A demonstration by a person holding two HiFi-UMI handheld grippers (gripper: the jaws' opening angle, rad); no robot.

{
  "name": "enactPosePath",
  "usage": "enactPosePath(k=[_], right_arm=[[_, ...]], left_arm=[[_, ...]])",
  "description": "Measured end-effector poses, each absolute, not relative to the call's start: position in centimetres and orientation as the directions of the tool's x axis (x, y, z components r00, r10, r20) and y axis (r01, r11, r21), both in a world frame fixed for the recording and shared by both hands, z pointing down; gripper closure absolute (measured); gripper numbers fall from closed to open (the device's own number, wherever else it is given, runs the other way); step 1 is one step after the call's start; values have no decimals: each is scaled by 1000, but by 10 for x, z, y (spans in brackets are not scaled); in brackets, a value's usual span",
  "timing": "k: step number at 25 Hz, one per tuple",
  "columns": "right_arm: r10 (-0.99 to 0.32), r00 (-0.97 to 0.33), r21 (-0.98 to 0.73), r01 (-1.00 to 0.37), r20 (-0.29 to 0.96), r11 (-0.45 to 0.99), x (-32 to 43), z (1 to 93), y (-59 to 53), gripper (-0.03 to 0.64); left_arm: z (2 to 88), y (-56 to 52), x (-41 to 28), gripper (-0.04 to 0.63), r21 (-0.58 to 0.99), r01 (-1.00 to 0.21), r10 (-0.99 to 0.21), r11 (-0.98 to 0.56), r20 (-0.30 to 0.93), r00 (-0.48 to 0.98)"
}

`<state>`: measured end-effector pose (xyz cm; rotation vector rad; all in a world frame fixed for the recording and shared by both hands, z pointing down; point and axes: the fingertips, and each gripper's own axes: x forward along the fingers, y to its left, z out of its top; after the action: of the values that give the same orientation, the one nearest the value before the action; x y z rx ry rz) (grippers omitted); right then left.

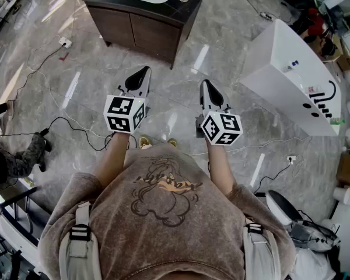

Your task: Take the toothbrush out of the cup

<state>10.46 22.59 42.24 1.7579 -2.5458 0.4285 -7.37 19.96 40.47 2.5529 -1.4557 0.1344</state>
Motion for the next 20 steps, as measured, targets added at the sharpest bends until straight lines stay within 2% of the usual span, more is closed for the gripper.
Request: enactPosePath(k=[11, 20], right_arm=[[-920, -354, -219, -924, 171, 314, 94, 424, 224, 592], [-936, -303, -208, -941, 177, 266, 76, 432, 230, 592]], left_arm=[[406, 196, -76, 578, 127, -842, -822, -524, 183, 539], [420, 191, -104, 578, 124, -828, -805, -547, 191, 561]])
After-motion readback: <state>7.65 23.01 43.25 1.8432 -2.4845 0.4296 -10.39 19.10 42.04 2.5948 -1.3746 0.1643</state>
